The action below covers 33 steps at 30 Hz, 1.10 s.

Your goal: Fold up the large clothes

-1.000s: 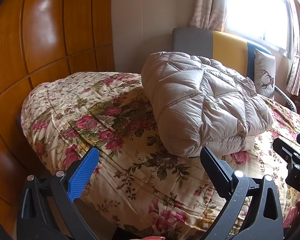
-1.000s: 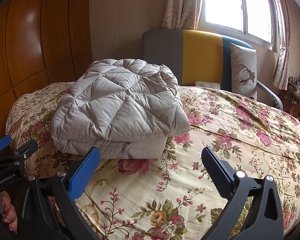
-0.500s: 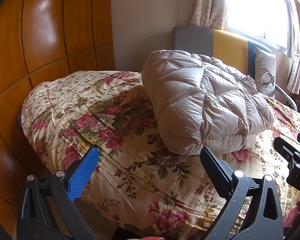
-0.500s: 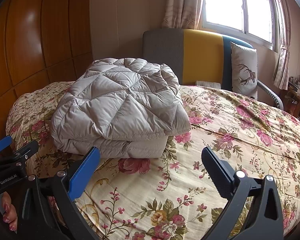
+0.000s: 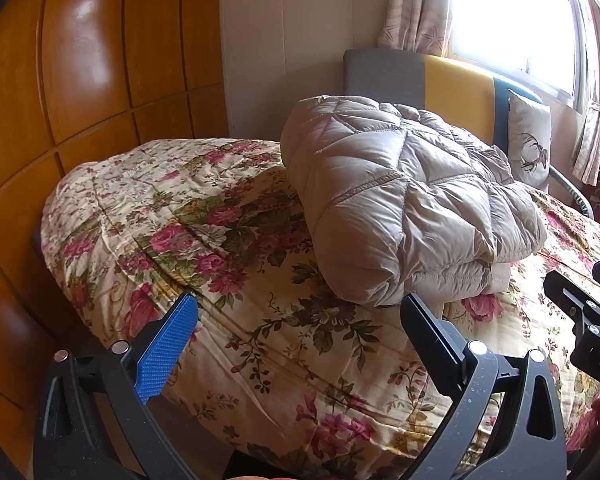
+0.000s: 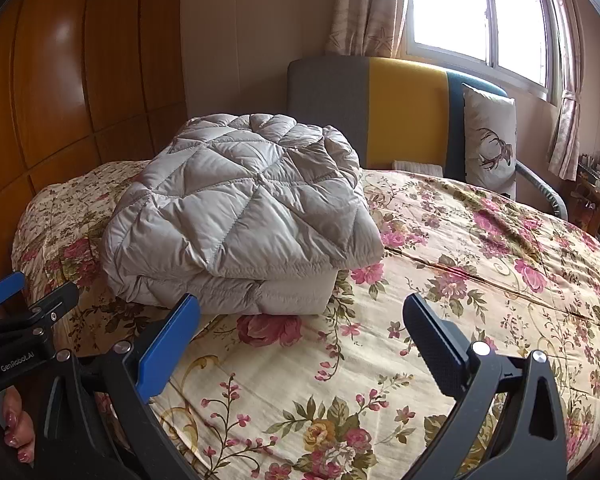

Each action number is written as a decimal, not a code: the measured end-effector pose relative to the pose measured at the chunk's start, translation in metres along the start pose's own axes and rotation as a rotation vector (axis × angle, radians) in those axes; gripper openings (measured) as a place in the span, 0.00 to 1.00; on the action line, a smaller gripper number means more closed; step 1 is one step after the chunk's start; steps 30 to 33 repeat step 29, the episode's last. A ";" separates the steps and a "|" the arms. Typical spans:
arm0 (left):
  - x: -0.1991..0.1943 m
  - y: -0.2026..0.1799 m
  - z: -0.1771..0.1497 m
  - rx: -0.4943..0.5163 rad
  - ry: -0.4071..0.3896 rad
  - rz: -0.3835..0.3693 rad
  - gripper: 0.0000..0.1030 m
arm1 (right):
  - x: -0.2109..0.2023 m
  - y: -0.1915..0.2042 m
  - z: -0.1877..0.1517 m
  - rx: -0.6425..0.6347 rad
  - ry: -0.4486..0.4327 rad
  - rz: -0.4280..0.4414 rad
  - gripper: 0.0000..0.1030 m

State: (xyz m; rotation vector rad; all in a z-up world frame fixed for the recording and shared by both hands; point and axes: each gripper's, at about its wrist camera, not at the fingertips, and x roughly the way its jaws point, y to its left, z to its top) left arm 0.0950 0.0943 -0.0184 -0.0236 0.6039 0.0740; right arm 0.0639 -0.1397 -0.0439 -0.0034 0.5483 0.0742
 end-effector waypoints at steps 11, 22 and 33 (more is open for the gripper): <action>0.001 0.002 -0.001 -0.011 0.007 -0.003 0.97 | 0.002 -0.001 -0.001 -0.002 0.011 0.004 0.98; 0.004 0.003 -0.002 -0.028 0.024 0.010 0.97 | 0.002 -0.003 -0.001 0.002 0.020 0.006 0.98; 0.013 0.004 -0.003 -0.025 0.062 0.005 0.97 | 0.009 -0.013 -0.001 0.025 0.039 -0.008 0.98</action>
